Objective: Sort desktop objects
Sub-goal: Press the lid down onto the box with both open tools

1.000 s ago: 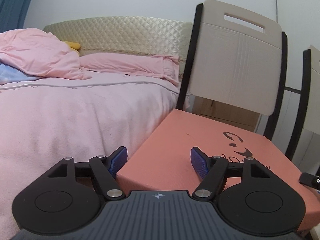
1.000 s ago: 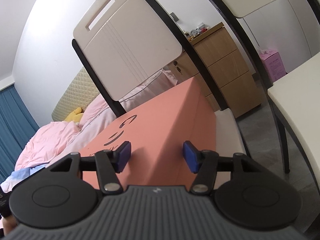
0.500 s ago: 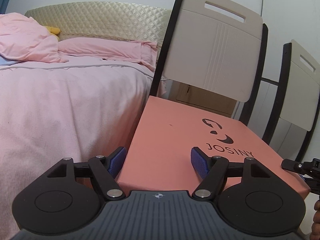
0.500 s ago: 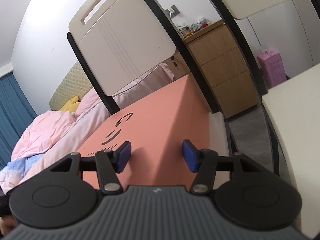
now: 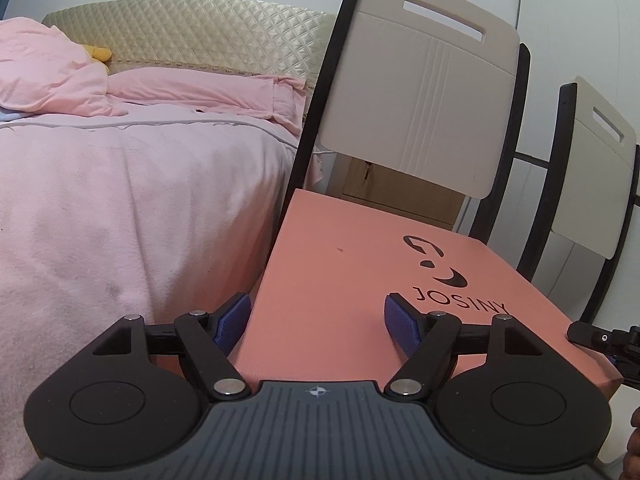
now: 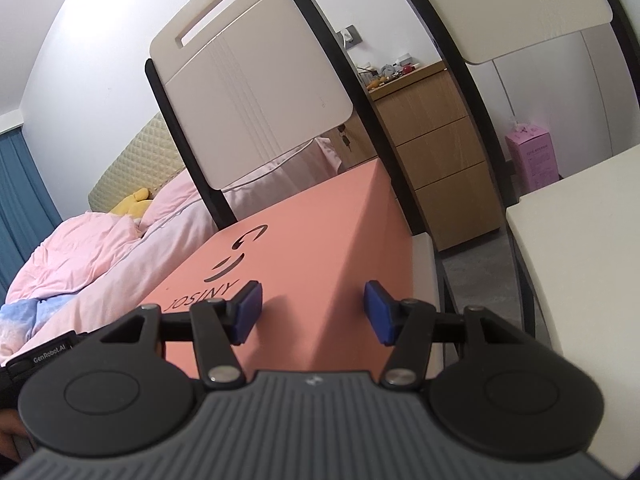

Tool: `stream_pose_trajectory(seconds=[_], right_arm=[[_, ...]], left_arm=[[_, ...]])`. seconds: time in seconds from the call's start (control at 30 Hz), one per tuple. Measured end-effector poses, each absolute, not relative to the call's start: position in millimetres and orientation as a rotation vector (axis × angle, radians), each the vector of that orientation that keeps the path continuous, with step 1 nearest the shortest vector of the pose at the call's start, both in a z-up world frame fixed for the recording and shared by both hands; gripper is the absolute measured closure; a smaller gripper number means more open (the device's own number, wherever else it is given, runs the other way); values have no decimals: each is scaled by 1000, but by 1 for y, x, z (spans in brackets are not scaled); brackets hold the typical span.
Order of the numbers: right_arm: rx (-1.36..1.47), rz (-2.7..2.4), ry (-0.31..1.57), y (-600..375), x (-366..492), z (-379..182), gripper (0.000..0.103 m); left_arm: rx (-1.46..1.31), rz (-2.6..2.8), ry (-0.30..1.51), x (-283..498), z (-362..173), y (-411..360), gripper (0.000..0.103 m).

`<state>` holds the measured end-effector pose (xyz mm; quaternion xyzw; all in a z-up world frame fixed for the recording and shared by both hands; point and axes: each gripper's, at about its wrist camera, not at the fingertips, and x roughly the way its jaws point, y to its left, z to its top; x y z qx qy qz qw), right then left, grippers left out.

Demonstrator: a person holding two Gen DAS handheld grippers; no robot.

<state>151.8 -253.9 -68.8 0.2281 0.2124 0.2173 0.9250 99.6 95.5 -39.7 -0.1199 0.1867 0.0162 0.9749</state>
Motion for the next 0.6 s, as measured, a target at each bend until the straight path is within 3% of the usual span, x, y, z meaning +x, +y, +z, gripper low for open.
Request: stream_pose_trajectory(seconds=[0.6], right_arm=[[471,446,381,-249,142,-65,46]], left_arm=[[-193,90,285,88,-35,89,27]])
